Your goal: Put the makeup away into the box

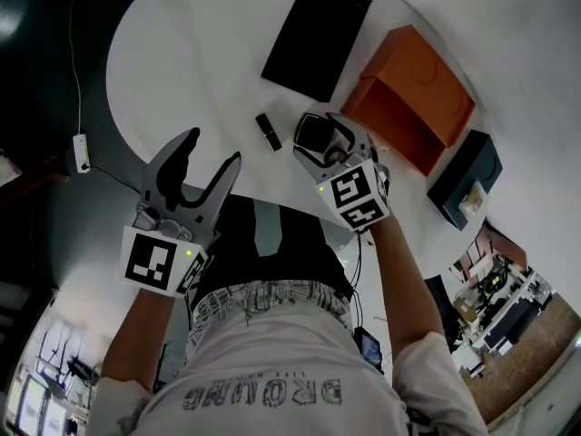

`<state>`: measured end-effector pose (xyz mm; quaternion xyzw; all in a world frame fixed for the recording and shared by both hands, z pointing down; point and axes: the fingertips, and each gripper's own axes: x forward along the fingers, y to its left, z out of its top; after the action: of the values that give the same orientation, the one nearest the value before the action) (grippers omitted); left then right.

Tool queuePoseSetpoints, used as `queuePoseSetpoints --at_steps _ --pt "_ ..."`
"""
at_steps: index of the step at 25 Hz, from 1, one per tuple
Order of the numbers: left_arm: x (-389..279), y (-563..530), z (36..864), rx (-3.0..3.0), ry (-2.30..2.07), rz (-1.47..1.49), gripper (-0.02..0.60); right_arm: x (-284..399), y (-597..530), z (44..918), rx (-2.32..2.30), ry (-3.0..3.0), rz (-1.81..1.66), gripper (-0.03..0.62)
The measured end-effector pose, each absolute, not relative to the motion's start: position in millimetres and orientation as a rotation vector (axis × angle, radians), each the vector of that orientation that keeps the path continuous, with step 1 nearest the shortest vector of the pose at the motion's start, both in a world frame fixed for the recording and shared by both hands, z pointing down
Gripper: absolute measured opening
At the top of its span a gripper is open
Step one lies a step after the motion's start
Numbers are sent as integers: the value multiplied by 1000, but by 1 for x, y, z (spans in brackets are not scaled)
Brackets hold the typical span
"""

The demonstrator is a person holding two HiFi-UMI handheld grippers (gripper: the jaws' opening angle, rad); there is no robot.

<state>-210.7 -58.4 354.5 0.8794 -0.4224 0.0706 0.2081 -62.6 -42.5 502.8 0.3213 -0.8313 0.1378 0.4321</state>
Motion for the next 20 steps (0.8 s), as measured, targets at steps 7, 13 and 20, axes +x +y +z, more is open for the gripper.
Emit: queuePoseSetpoints --at_steps 7,13,20 --pt "-218 -59 361 2431 -1195 195 268 -59 -43 518 762 -2034 361 362" --pt "-218 -58 363 2429 -1187 197 268 -59 -44 520 742 -2022 380 360" --pt "-214 -59 358 2442 -1179 196 268 -59 -43 521 702 -1990 390 354"
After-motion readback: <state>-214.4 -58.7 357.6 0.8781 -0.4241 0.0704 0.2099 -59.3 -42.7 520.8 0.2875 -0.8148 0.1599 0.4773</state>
